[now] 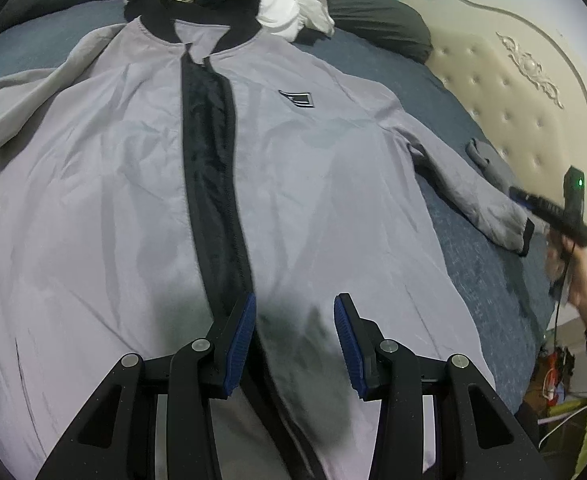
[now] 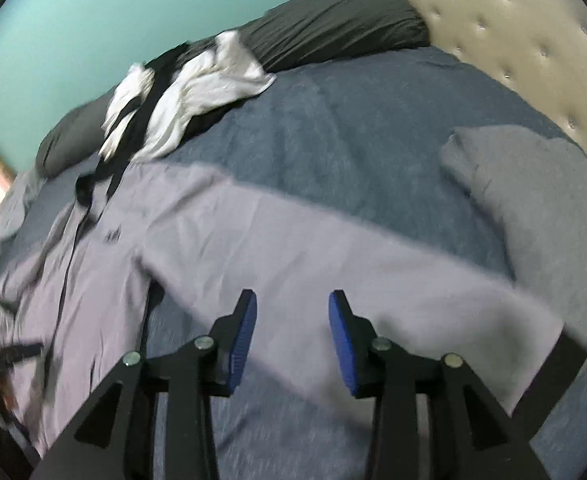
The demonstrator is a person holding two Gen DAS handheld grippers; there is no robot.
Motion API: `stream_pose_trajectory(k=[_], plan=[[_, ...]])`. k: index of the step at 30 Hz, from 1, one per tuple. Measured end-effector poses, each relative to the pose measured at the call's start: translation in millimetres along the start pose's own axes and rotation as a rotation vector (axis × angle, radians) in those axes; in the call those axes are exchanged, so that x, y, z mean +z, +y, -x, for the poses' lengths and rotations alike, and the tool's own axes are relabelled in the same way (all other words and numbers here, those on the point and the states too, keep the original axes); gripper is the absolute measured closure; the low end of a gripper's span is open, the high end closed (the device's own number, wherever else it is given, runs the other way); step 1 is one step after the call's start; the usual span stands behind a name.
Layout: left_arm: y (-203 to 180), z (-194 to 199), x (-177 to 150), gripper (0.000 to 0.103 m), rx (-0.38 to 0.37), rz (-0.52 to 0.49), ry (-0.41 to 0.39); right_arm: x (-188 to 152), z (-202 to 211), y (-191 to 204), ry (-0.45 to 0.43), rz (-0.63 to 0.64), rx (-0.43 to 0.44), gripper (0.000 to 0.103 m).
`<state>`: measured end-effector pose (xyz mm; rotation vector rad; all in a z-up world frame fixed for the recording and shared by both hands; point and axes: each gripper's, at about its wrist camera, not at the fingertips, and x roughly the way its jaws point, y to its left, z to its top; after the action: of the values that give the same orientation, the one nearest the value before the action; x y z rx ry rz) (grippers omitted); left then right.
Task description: Fold clothes
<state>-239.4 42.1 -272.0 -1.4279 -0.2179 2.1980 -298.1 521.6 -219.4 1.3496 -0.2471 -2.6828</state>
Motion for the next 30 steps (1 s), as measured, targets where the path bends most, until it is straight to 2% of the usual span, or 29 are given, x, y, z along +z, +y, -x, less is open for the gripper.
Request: stream_pose_trajectory(k=[5, 8, 11, 15, 19, 25, 30], plan=[[-8, 5, -4, 0.059, 0.006, 0.004, 0.004, -31, -31, 47, 0.077, 0.069, -0.014, 0.065], [-10, 9, -6, 0.059, 0.008, 0.005, 0.003, -40, -53, 60, 0.125, 0.052, 0.04, 0.065], [-10, 9, -6, 0.059, 0.008, 0.004, 0.003, -41, -74, 71, 0.163, 0.063, 0.051, 0.065], [-10, 10, -4, 0.059, 0.006, 0.003, -0.004, -30, -90, 56, 0.156, -0.004, -0.005, 0.065], [-7, 12, -3, 0.059, 0.005, 0.002, -0.009, -9, -85, 33, 0.089, -0.083, -0.027, 0.065], [-4, 10, -4, 0.059, 0.006, 0.003, -0.006, 27, -80, 16, 0.033, -0.106, -0.044, 0.065], [-3, 9, -4, 0.059, 0.005, 0.001, 0.0, 40, -92, 4, 0.084, -0.1, -0.056, 0.065]])
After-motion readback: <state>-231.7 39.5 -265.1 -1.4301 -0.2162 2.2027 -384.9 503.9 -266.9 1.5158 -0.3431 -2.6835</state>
